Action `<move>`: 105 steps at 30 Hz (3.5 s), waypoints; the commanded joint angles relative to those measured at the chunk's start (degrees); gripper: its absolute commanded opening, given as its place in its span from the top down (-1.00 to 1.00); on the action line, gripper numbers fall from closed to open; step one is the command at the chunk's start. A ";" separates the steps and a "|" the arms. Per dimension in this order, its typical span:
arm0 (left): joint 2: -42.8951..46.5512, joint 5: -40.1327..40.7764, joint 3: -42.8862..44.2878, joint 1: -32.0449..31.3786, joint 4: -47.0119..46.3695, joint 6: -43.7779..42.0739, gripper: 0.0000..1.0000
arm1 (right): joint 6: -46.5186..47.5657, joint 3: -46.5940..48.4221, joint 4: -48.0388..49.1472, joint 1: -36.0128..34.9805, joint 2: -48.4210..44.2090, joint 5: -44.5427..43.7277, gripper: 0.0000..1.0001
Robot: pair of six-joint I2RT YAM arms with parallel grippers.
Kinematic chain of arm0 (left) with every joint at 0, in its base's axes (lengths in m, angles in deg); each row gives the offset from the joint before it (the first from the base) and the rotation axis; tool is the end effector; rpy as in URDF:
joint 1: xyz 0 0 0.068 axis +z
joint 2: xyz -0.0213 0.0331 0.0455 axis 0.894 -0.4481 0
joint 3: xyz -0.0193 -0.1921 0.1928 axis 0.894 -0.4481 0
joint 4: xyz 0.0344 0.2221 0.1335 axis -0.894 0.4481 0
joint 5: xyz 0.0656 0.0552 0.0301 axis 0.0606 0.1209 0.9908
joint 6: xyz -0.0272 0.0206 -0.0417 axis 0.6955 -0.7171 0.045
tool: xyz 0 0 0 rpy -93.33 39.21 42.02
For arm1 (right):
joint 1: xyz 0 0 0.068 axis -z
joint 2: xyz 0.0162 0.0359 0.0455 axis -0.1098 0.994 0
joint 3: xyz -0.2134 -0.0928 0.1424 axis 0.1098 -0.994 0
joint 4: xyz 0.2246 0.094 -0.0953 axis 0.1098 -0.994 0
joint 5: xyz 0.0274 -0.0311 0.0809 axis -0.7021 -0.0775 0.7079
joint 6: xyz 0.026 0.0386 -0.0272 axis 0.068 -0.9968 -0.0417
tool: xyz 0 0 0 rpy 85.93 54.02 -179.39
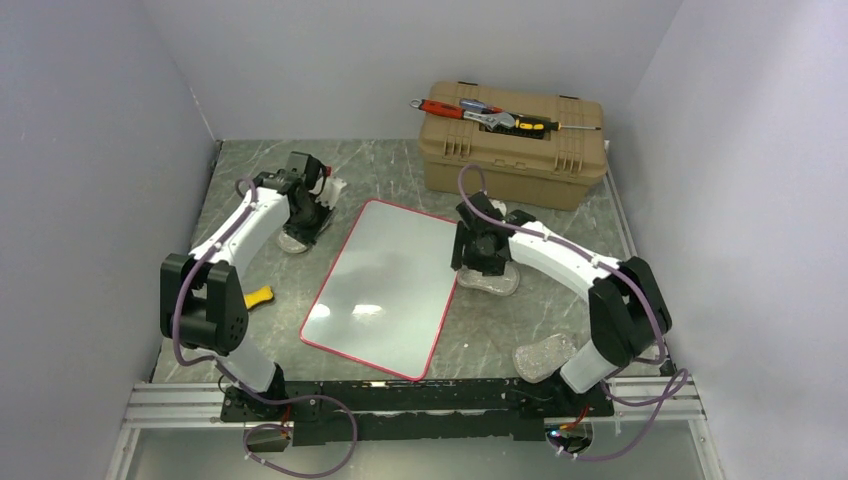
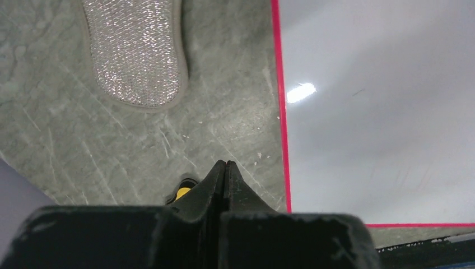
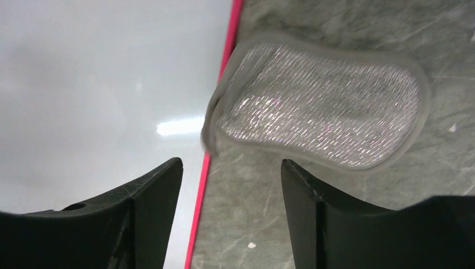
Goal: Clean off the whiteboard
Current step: Place the whiteboard eraser at the center of the board, then pick up the whiteboard at the center of the board.
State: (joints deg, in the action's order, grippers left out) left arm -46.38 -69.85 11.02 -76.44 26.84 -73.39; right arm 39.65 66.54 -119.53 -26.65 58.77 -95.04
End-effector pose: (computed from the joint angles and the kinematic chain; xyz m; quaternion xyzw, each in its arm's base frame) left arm 0.3161 -0.0730 0.2593 0.2403 0.9550 0.0097 0.1737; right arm 0.2662 0.1663 0.2142 0.0845 0.9734 0.0633 0.2033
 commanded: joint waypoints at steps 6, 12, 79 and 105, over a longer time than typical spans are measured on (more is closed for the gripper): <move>1.23 -2.40 -5.30 0.49 -6.18 2.88 0.69 | -10.70 -6.67 1.64 -11.58 -7.93 -2.31 -0.53; -0.83 -6.08 -8.87 0.67 -8.90 4.28 -0.14 | -16.18 -12.48 5.28 -14.74 -7.55 -2.61 -0.74; -17.12 -33.35 -9.67 1.81 -5.66 0.31 0.88 | -22.92 4.05 31.30 -19.90 -7.69 13.97 -0.74; -21.94 -42.49 -2.15 -10.34 -2.19 -2.75 0.94 | -28.97 -13.76 30.51 -17.14 -19.86 8.59 -0.73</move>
State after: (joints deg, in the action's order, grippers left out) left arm -64.39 -91.23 9.53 -79.36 26.45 -77.43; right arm 16.61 53.25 -114.72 -44.61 42.75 -90.34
